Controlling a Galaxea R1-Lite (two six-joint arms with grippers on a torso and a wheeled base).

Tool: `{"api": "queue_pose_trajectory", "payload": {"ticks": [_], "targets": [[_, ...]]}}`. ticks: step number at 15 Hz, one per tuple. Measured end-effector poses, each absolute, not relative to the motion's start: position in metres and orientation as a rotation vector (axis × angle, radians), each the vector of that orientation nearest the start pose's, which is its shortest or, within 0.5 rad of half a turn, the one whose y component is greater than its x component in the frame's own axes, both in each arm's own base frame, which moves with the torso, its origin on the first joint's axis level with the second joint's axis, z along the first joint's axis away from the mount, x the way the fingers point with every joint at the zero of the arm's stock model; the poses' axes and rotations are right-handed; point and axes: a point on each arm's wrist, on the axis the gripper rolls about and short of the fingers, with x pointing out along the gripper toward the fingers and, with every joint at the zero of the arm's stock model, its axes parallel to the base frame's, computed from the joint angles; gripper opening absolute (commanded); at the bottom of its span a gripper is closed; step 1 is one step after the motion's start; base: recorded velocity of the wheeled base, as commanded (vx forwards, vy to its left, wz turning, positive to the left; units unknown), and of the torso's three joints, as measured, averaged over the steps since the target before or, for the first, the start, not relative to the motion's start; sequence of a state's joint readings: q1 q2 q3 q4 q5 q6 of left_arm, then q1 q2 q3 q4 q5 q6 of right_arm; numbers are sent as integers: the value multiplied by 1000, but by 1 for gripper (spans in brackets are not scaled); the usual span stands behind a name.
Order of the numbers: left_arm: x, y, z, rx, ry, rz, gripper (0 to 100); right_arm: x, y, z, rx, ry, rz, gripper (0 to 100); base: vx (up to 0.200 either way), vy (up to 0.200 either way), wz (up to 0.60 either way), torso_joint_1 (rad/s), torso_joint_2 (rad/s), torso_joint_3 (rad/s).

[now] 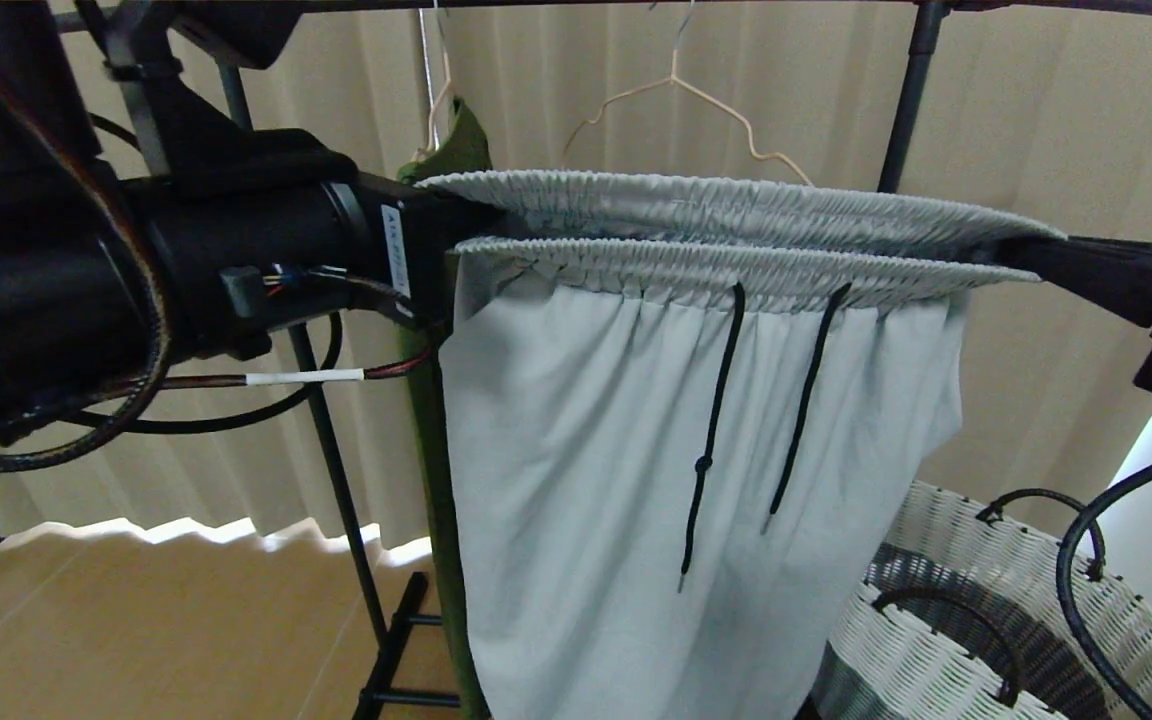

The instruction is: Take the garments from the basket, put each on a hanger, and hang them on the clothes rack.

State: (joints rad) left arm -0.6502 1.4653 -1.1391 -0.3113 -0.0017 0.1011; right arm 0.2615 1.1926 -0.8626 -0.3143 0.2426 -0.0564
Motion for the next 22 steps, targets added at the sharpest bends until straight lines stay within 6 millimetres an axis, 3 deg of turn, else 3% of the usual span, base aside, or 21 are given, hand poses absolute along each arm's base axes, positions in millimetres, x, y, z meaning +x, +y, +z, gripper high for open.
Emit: {"api": "queue_pose_trajectory", "payload": {"ticks": [9, 12, 17, 22], "targets": [[223, -169, 305, 117, 8, -595, 0, 157, 48, 302, -55, -36, 502, 0, 0, 0, 0, 0, 0, 0], [241, -181, 310, 104, -4, -491, 0, 138, 47, 301, -55, -1, 530, 0, 0, 0, 0, 0, 0, 0], [263, -195, 302, 92, -19, -416, 0, 110, 49, 304, -56, -20, 614, 0, 0, 0, 0, 0, 0, 0], [263, -195, 299, 98, -7, -416, 0, 113, 52, 305, -60, -21, 619, 0, 0, 0, 0, 0, 0, 0]]}}
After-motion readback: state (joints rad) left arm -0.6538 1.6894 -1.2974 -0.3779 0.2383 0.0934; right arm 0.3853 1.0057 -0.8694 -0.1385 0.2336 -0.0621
